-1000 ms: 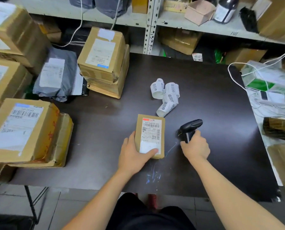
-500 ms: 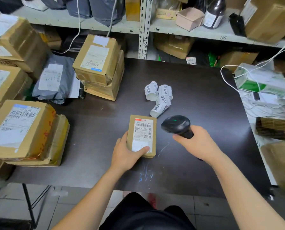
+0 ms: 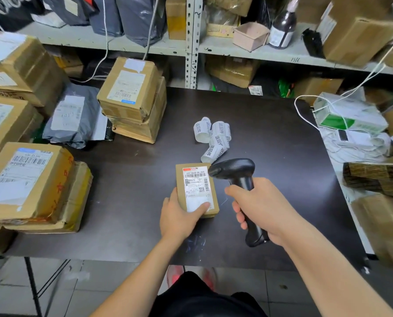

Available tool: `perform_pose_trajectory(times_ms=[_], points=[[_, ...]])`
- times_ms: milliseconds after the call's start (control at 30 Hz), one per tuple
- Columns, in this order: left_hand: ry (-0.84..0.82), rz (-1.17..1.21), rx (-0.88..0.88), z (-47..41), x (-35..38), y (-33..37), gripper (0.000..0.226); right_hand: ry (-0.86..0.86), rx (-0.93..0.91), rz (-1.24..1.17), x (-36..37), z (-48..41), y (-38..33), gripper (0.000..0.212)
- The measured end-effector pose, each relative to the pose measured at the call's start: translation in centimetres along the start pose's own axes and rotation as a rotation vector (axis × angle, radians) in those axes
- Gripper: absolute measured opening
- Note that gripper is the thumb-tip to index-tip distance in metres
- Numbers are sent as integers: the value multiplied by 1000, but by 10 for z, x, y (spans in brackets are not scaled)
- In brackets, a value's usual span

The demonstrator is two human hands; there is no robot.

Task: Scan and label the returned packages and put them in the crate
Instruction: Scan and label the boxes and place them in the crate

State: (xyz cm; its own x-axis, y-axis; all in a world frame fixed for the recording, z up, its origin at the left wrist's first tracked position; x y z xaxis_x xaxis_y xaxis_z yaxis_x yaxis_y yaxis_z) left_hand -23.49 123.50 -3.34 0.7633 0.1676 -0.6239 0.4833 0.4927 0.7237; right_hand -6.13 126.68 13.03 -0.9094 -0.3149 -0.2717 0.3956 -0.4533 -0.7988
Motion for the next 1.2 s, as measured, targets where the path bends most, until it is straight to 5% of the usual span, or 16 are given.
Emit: perform_pose_trajectory(times_ms=[1067,1200], points=[[-25,63,18,-5,-2,-3,79,101,2,-7,-21,26,-11,24],[-78,86,41,-11,-5,-5,79,71,-35,128,-31,22,-11,24]])
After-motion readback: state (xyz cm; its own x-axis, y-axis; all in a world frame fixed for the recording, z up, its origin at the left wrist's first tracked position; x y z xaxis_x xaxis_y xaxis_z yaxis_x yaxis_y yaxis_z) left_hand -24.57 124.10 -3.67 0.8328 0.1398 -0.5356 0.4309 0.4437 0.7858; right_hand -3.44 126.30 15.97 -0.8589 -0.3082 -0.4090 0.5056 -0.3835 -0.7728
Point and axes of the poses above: each hand's wrist, its own z-axis away from the middle knuckle, its own x-axis out of the palm, y = z × x, the point moved 5 cm from there along -z, towards the middle knuckle, and after that the axes turned 7 degrees about -z, right-handed, at the moved point
